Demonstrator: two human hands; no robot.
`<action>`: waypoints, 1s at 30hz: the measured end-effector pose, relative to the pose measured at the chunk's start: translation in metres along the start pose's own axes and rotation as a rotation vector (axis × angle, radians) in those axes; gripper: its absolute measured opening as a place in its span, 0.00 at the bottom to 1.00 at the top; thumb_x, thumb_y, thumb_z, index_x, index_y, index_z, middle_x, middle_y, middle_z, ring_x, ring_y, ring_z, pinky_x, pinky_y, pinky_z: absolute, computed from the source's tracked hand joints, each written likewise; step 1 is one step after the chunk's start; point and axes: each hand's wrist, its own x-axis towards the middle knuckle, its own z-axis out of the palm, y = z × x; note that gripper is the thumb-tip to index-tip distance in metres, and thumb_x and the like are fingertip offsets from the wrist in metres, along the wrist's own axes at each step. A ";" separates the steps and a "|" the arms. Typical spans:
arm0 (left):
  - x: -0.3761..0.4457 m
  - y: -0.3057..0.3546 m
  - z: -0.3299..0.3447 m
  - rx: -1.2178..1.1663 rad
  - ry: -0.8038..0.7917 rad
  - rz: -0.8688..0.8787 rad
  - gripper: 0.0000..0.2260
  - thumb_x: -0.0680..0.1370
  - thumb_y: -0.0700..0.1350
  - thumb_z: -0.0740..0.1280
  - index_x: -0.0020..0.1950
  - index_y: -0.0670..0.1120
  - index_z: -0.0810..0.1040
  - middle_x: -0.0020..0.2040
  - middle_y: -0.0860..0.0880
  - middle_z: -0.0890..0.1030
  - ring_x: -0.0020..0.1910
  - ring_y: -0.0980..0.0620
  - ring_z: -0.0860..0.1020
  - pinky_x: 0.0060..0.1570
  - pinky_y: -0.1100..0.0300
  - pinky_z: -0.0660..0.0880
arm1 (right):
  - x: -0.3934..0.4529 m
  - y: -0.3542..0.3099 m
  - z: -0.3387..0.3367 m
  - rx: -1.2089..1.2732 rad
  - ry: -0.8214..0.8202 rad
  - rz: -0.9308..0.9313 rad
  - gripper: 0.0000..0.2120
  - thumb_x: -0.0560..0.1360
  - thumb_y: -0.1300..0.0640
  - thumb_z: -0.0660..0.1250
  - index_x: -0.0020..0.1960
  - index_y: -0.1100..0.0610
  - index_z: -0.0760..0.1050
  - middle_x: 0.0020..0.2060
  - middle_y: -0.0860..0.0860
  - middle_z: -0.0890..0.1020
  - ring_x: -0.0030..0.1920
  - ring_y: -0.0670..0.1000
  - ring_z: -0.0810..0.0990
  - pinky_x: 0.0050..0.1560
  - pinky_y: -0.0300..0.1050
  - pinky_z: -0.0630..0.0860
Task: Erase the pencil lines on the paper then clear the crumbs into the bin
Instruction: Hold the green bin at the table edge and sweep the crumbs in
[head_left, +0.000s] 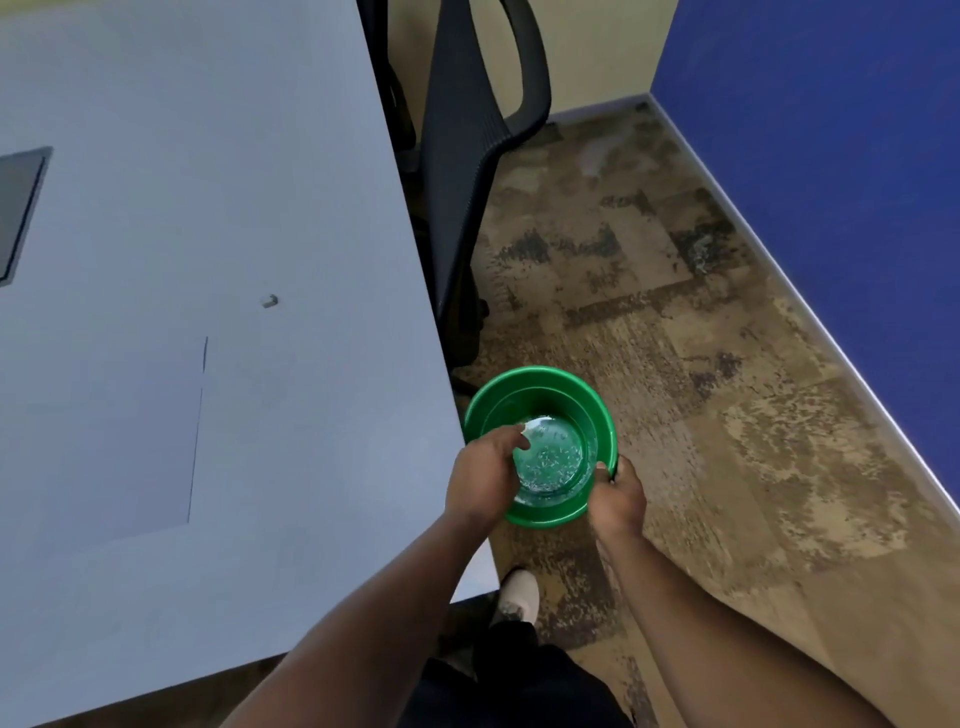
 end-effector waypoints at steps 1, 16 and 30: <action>-0.002 0.003 0.002 0.006 -0.028 -0.002 0.20 0.74 0.28 0.64 0.61 0.45 0.83 0.74 0.49 0.75 0.77 0.47 0.68 0.73 0.56 0.66 | -0.002 0.002 -0.006 -0.009 0.014 -0.003 0.08 0.83 0.57 0.59 0.58 0.57 0.76 0.44 0.54 0.81 0.41 0.55 0.77 0.36 0.43 0.68; -0.122 0.026 0.036 -0.017 -0.158 -0.026 0.34 0.80 0.42 0.66 0.84 0.48 0.55 0.84 0.42 0.40 0.83 0.39 0.45 0.81 0.46 0.51 | -0.102 0.075 -0.085 0.181 0.133 -0.005 0.08 0.83 0.57 0.60 0.56 0.58 0.76 0.45 0.55 0.81 0.43 0.56 0.79 0.37 0.42 0.70; -0.235 0.032 0.092 -0.314 0.184 -0.586 0.15 0.85 0.46 0.60 0.73 0.49 0.72 0.54 0.48 0.84 0.45 0.52 0.80 0.49 0.53 0.79 | -0.126 0.149 -0.138 0.163 -0.062 0.051 0.05 0.82 0.55 0.61 0.52 0.51 0.76 0.47 0.53 0.84 0.46 0.56 0.83 0.52 0.56 0.81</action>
